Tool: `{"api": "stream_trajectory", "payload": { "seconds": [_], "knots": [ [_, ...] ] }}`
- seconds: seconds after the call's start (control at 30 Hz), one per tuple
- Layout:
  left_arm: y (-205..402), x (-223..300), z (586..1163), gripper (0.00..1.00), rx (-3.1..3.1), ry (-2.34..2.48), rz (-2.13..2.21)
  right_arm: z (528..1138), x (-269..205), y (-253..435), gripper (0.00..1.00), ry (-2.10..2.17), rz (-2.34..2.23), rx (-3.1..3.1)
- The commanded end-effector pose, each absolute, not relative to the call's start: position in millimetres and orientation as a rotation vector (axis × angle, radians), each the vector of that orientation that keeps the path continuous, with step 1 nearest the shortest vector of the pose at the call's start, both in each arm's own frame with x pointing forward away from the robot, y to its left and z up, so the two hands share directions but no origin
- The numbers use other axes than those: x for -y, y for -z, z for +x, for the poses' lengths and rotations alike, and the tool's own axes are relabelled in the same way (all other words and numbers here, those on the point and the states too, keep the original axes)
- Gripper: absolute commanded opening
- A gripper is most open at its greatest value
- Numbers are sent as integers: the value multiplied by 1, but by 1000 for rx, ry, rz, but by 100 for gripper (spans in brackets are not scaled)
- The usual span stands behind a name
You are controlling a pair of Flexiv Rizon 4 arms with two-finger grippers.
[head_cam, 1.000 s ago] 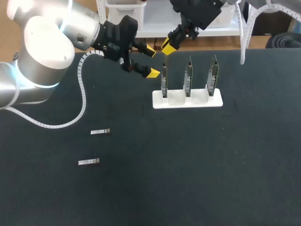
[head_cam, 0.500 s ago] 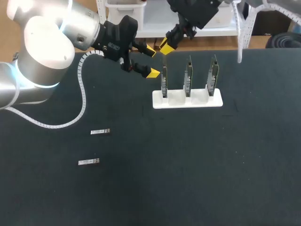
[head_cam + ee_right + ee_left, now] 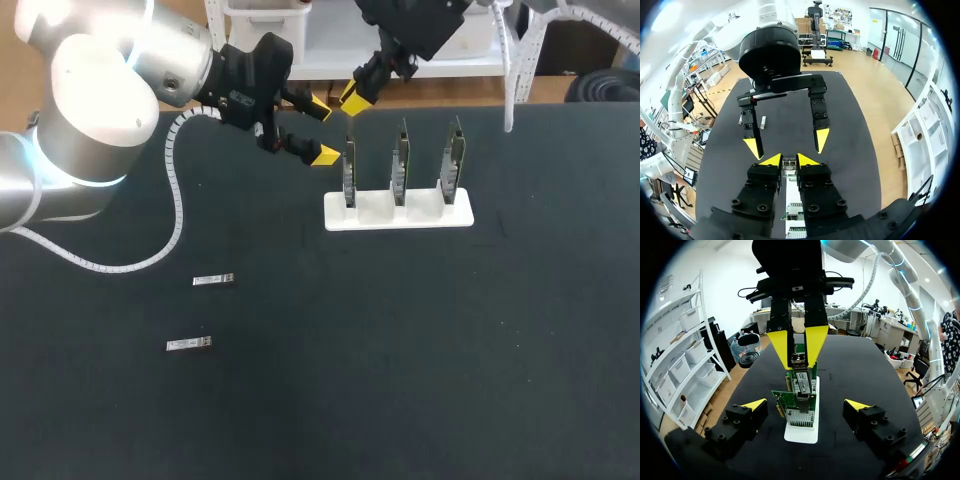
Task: Pick up the optical module with the left hand, and insert it into the network port with the right hand.
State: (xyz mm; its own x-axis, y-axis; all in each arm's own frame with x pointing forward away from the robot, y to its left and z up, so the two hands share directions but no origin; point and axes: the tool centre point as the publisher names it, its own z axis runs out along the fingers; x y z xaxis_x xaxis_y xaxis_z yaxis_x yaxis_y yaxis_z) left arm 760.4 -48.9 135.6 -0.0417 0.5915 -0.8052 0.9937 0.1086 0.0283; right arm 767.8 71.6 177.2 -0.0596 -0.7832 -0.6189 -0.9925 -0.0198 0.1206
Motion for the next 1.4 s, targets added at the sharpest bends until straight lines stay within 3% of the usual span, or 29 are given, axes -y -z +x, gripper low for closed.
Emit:
{"api": "stream_trajectory", "payload": {
  "seconds": [0.03,1.4],
  "knots": [
    [-135,49,762,100,-1714,759,1563,768,-72,-177,0,-773,-1852,-1889],
    [-135,49,762,100,-1714,759,1563,768,-73,-169,0,-728,-1881,-1888]
  ]
}}
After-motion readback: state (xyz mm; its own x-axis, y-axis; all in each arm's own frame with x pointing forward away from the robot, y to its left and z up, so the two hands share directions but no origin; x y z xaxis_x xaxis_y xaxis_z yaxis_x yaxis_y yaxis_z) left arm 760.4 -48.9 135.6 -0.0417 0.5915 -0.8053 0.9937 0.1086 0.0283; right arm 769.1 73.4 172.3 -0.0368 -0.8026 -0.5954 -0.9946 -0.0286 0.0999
